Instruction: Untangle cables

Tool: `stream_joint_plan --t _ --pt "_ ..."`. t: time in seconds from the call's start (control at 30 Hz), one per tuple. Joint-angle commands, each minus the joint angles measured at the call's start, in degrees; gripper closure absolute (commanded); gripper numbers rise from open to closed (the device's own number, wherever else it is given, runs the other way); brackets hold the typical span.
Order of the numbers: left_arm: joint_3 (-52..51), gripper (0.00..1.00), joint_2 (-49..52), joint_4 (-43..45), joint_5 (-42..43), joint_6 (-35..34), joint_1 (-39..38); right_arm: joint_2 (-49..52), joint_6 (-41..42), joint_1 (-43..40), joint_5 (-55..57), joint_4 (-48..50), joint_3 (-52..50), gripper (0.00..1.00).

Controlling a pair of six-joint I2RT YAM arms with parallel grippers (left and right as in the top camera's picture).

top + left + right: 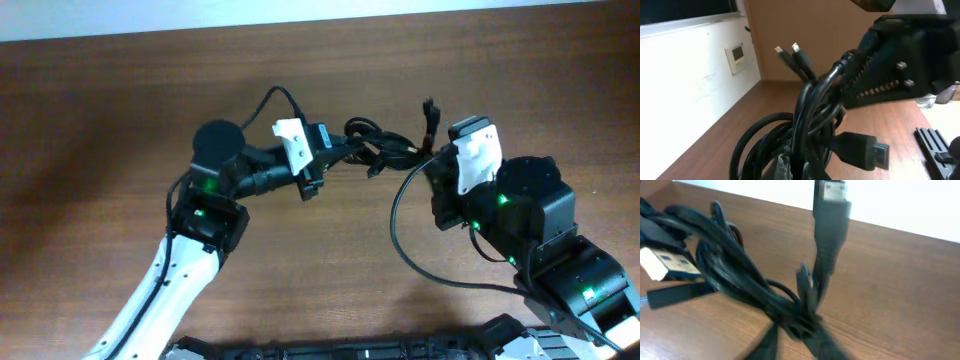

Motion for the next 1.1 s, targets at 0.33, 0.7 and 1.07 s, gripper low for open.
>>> stream_joint_plan --t 0.33,0.7,1.07 --pt "0.79 1.00 -0.37 1.99 14.40 0.50 1.99 -0.17 -4.85 0.35 -1.33 -2.10 0.35 0.53" --pt "0.79 1.00 -0.35 1.55 23.47 0.72 6.71 -0.17 -18.05 0.35 -21.31 0.87 0.37 0.58" --pt "0.79 1.00 -0.35 -2.51 2.43 -10.71 6.71 -0.17 -20.26 0.35 -22.53 -0.59 0.37 0.96"
